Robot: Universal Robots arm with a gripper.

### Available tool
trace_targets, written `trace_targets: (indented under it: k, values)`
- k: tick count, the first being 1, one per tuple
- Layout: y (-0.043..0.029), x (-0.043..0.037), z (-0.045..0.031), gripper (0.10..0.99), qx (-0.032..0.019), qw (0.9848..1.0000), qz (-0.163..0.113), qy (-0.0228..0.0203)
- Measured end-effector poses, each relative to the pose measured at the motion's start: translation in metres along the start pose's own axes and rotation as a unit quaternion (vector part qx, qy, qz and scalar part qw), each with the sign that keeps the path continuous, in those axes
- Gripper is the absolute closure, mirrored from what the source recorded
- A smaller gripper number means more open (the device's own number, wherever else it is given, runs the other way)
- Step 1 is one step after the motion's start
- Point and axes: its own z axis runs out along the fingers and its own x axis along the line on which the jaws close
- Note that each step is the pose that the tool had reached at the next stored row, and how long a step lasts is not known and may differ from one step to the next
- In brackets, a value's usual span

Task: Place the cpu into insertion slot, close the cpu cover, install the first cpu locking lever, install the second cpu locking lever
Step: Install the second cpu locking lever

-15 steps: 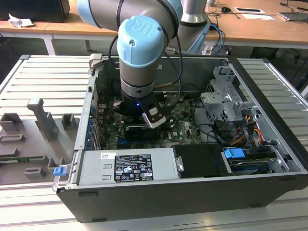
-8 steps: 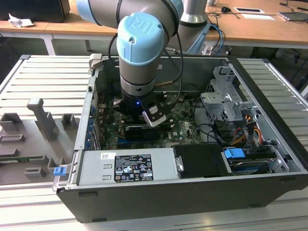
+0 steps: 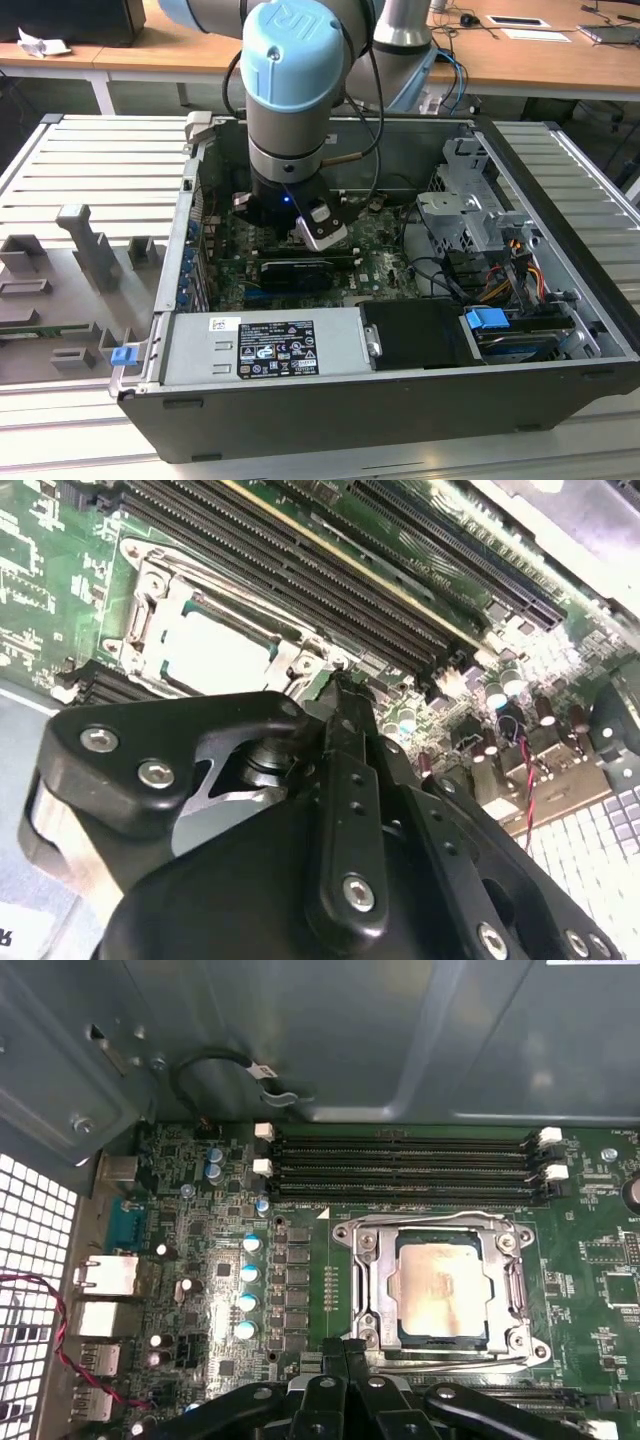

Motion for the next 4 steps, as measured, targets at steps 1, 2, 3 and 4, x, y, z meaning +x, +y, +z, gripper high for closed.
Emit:
trace_targets:
  k: [1, 2, 3, 4]
  values:
    - [0.0001, 0.0000, -0.0002, 0.980, -0.0001, 1.0000, 0.000, -0.0001]
    - [0.0001, 0.0000, -0.0002, 0.980, -0.0001, 1.0000, 0.000, -0.0001]
    - [0.0001, 0.0000, -0.0003, 0.980, -0.0001, 1.0000, 0.000, -0.0001]
    - [0.0001, 0.0000, -0.0004, 0.980, 0.0000, 1.0000, 0.000, 0.0000]
